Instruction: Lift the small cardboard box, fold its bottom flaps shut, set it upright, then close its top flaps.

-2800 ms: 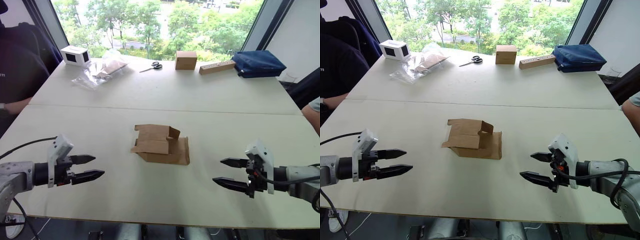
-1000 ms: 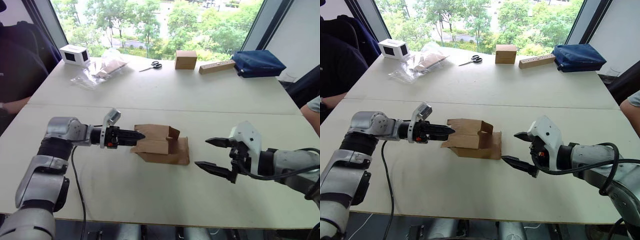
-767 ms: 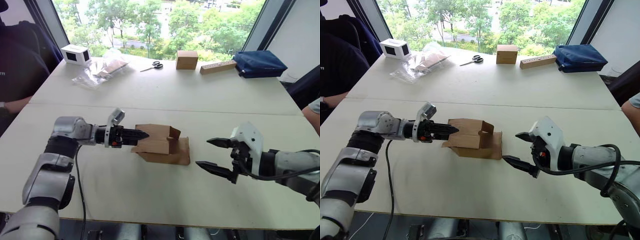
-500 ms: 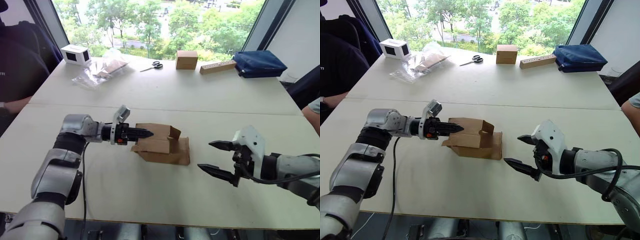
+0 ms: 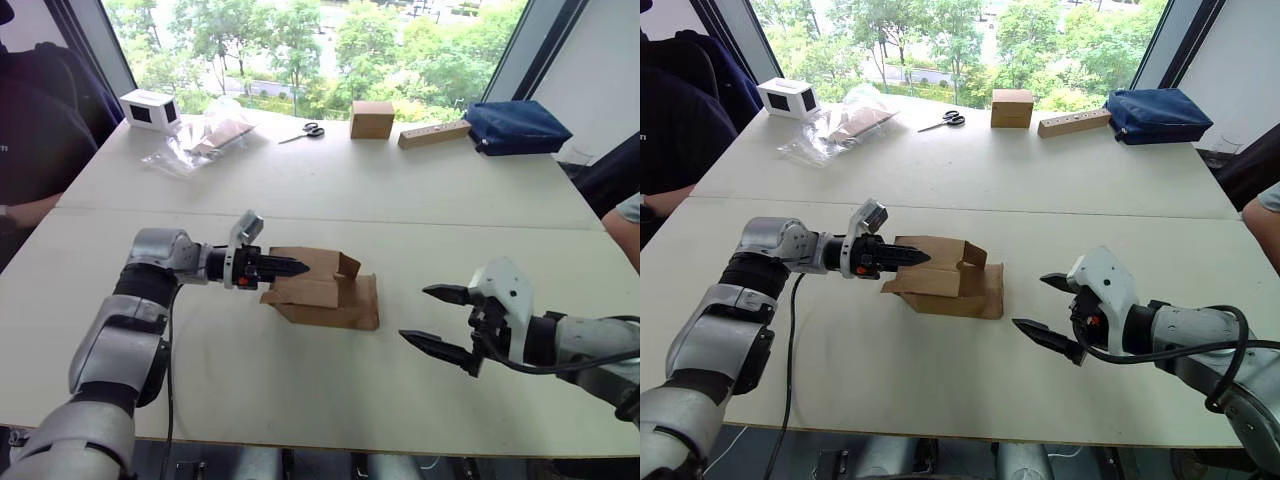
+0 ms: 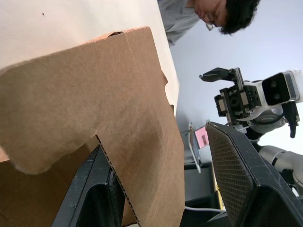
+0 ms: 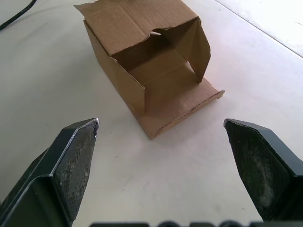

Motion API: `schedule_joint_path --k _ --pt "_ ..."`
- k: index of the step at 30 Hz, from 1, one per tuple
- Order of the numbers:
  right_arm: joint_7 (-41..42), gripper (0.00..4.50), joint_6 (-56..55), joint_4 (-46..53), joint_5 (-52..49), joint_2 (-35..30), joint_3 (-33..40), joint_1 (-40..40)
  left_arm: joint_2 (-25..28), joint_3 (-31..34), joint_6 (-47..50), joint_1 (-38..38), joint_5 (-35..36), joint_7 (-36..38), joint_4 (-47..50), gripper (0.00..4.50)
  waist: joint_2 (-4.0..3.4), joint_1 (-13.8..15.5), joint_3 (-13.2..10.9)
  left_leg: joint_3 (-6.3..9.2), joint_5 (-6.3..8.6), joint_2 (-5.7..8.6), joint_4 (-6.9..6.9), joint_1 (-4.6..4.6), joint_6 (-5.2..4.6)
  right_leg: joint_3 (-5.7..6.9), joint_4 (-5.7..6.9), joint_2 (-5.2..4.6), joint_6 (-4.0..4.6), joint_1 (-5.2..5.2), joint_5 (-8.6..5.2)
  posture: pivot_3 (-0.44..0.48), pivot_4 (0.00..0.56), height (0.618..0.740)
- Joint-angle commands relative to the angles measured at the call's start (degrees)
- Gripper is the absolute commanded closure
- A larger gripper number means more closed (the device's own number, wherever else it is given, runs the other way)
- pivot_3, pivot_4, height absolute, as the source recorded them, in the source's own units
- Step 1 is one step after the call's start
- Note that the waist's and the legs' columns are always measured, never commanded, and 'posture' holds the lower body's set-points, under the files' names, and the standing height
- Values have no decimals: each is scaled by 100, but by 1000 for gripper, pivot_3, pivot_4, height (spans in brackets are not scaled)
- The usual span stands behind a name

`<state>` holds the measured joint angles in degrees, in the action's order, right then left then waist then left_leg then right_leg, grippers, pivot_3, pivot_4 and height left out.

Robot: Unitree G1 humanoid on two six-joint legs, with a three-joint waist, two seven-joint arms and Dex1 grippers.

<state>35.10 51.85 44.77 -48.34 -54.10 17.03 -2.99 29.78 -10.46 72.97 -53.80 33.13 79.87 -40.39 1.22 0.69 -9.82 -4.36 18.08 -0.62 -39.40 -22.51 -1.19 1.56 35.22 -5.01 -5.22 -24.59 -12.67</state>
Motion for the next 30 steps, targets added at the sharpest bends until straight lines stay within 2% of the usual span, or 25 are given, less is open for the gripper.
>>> schedule_joint_path --k 1,5,8,19,24,27,30 --pt "23 0 -140 48 57 17 67 46 82 43 13 23 23 126 153 1950 0 1 0 0 0 0 0 0 0 0 0 0 0 0 0 0 150 740" --pt "56 0 -160 12 112 15 48 71 72 15 18 95 24 135 229 3013 0 -1 0 0 0 0 0 0 0 0 0 0 0 0 0 0 150 740" --pt "60 0 -183 -41 141 22 24 134 19 11 -5 113 15 121 231 4368 0 0 0 0 0 0 -1 0 0 0 1 0 0 0 0 0 150 740" --pt "12 0 -156 -131 -69 200 221 94 -8 231 -215 118 34 -2 356 4442 0 2 0 1 1 -1 -12 -2 -1 0 6 0 0 2 0 0 150 740" --pt "-749 0 -113 -724 -1234 983 911 704 129 1195 -1458 122 304 -158 1406 4442 11 -5 -6 4 1 -10 -22 -9 -2 1 6 -1 1 0 2 0 150 740" --pt "-1401 0 -235 -1144 -1734 1446 1100 1234 228 1352 -1774 156 408 -100 2127 4442 6 -12 -4 3 2 -10 -23 -6 -1 0 12 -5 2 0 2 0 150 740" --pt "-2006 0 -387 -1536 -2241 1854 1147 1899 384 1222 -2258 -11 214 -24 2534 4442 -1 -11 -3 2 1 -9 -23 -4 0 1 15 -6 3 1 2 0 150 740"
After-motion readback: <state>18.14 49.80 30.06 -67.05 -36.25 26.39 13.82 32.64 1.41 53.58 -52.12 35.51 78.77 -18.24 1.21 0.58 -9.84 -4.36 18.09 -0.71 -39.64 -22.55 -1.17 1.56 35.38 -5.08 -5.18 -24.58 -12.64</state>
